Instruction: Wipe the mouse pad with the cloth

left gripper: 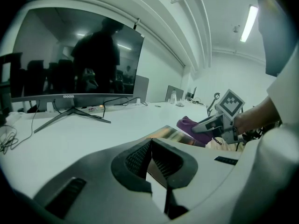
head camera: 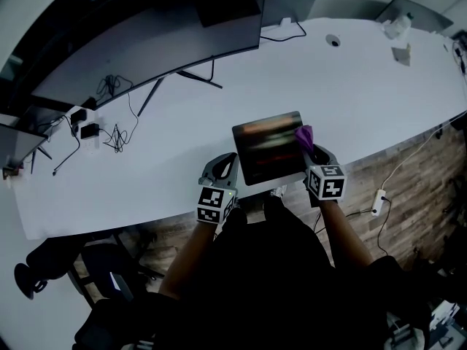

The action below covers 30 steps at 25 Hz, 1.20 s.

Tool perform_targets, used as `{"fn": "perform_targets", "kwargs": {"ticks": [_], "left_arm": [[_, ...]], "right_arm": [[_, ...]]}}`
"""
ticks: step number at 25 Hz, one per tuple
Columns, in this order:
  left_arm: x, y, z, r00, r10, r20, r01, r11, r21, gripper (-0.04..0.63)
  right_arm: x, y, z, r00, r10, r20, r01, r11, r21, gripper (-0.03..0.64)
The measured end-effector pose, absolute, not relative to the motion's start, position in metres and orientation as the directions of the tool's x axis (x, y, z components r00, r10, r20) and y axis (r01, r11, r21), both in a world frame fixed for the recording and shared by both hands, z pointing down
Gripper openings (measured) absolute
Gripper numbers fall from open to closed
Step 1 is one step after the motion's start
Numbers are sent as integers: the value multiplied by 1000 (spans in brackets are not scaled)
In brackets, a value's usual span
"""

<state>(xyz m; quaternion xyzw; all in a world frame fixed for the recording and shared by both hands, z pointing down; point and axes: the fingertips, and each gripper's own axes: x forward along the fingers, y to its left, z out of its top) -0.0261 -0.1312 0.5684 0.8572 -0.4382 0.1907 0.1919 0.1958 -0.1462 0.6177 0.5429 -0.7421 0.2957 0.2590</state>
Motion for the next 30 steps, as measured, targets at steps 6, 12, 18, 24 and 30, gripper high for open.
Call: {"fn": "perform_targets", "kwargs": {"ticks": [6,12,18,24,30], "left_arm": [[-42,-147,545,514,-731,449,-849,-510,142,21],[-51,-167,512,501,-775,385,-857,-505,98,20],[-65,-190,475,461,-832,309,-883,-465,65,21],[-70,-200,438,449,-860,242,-891,-452,46,21],[-70,-199,405,448,-878,169,-893,-449,36,21]], "right_arm": [[177,-167,582,-331,-698,636,-939,308,-151,115],[146,-196,535,-429,-746,509,-902,378,-208,115],[123,-216,480,-482,-794,371,-876,444,-186,115],[109,-217,416,-532,-817,224,-847,520,-113,115],[102,-213,366,-547,-832,93,-835,550,11,114]]}}
